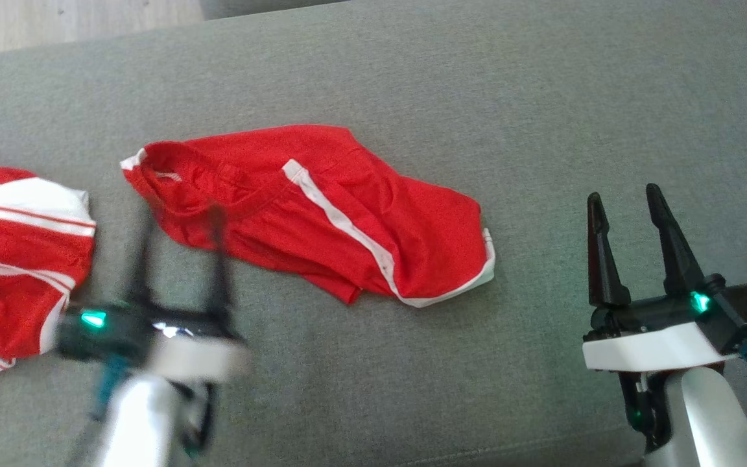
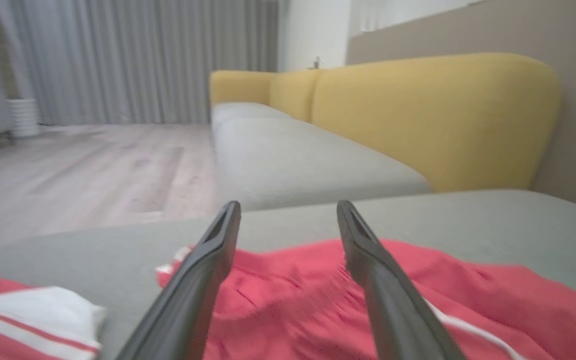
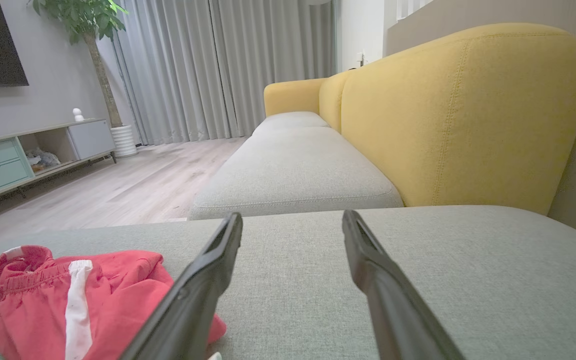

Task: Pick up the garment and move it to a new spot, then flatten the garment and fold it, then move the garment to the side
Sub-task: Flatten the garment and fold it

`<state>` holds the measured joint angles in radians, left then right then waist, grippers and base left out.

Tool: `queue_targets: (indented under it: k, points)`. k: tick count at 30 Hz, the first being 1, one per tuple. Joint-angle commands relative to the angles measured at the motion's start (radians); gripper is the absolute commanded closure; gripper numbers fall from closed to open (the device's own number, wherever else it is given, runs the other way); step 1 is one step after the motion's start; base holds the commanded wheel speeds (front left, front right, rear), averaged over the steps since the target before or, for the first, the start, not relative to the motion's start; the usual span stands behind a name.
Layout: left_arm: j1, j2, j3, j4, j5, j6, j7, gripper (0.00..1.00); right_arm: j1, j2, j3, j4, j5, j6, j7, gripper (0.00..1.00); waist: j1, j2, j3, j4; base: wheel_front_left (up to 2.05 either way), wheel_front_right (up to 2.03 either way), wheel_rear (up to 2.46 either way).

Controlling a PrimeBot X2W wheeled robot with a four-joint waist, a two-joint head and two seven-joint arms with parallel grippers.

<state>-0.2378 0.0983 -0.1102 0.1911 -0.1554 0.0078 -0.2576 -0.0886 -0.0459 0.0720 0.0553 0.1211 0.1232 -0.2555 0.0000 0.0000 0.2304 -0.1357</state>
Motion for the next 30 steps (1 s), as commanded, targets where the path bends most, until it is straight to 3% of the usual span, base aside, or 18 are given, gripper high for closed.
queue_targets:
  k: [1, 3, 5, 10, 18, 24, 30]
  points:
    - [0.020, -0.001, -0.016, -0.044, 0.025, -0.040, -0.004, 0.00, -0.015, -0.004, 0.016, -0.031, -0.009, 0.008, -0.006, 0.00, 0.0000, 0.0000, 0.000, 0.012, 0.00, 0.00, 0.00]
    - [0.053, -0.011, -0.078, -0.044, 0.055, -0.078, -0.004, 0.00, -0.015, -0.004, 0.017, -0.030, -0.011, 0.008, -0.006, 0.00, 0.0000, 0.0000, 0.001, 0.019, 0.00, 0.00, 0.00]
    - [0.058, -0.020, -0.108, -0.027, 0.069, -0.089, -0.004, 0.00, -0.016, -0.004, 0.016, -0.030, -0.013, 0.008, -0.006, 0.00, 0.0000, 0.0000, 0.003, 0.027, 0.00, 0.00, 0.00]
    - [-0.078, -0.031, -0.123, 0.148, 0.107, -0.068, -0.004, 0.00, -0.017, -0.004, 0.030, -0.024, -0.024, 0.008, -0.006, 0.00, 0.0000, 0.0000, 0.002, 0.030, 0.00, 0.00, 0.00]
    - [-0.348, -0.027, -0.146, 0.461, 0.090, -0.106, 0.065, 0.00, -0.029, -0.004, 0.056, -0.020, -0.023, 0.008, -0.006, 0.00, 0.0000, 0.0000, 0.025, 0.003, 0.00, 0.00, 0.00]
    - [-0.475, -0.035, -0.157, 0.650, 0.099, -0.064, 0.158, 0.00, -0.042, -0.004, 0.074, -0.021, -0.023, 0.008, -0.006, 0.00, 0.0000, 0.0000, 0.054, -0.024, 0.00, 0.00, 0.00]
    - [-0.524, -0.044, -0.190, 0.771, 0.058, -0.102, 0.219, 0.00, -0.040, -0.004, 0.068, -0.021, -0.026, 0.008, -0.006, 0.00, 0.0000, 0.0000, 0.061, -0.047, 0.00, 0.00, 0.00]
